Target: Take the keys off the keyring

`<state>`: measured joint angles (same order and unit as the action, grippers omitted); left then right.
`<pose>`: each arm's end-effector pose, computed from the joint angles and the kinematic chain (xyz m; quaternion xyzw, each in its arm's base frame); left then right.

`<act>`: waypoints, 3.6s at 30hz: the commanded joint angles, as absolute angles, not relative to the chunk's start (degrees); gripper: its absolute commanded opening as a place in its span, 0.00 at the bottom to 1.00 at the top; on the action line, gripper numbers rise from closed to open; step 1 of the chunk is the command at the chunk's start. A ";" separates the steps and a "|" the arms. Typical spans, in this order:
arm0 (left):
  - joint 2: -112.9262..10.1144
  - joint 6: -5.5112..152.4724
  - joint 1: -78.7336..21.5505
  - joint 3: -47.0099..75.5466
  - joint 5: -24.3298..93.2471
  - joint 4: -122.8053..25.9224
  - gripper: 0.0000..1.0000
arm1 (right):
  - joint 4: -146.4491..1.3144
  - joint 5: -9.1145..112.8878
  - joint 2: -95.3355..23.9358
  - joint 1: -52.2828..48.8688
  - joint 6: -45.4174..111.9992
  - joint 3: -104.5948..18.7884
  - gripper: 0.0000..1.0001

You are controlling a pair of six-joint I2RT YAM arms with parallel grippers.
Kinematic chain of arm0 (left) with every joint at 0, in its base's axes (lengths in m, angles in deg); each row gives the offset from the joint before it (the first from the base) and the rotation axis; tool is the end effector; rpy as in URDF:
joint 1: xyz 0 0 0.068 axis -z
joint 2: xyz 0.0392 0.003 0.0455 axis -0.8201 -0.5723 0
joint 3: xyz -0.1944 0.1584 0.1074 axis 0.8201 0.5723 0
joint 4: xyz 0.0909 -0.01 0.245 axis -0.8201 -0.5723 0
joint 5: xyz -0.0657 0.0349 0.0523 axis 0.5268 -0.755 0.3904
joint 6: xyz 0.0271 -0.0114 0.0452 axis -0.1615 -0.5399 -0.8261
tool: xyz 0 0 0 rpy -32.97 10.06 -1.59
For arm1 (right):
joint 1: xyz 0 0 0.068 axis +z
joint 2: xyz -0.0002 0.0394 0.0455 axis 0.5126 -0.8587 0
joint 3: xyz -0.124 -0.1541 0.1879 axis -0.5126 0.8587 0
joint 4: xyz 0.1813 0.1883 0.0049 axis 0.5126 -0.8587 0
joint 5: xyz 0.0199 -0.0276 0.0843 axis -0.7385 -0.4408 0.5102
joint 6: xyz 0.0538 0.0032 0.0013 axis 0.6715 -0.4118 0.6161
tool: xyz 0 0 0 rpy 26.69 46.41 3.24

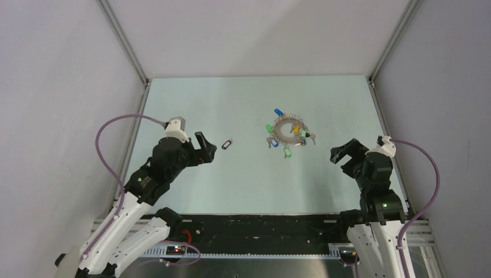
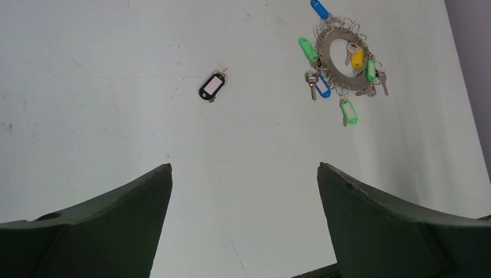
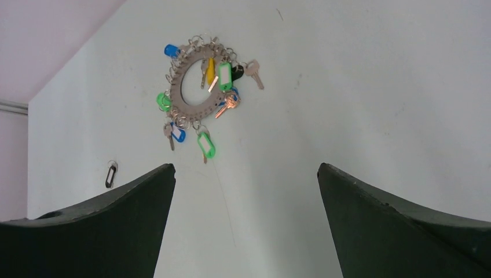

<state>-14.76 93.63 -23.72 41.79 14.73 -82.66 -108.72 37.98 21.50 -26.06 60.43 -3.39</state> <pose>0.1313 -0.0717 0.3155 -0.0554 0.8447 -0.2027 0.4922 0.1048 0.0049 0.2856 0.2401 0.8053 0.1356 0.5248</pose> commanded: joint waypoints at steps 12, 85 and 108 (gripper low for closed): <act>-21.32 98.96 -23.33 46.89 18.11 -69.70 0.98 | -97.42 51.76 7.12 -24.08 59.62 -3.33 0.99; -44.48 64.47 -13.41 52.30 38.10 -17.75 0.89 | -104.59 41.16 -38.09 -2.84 46.13 -38.90 0.00; -58.31 55.10 -9.25 57.86 43.72 -0.01 0.69 | -101.67 53.47 -31.27 -4.40 49.36 -38.97 0.00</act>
<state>-57.25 56.84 -9.64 59.21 44.74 -3.65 -104.68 50.40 -34.84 -3.96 47.91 -38.36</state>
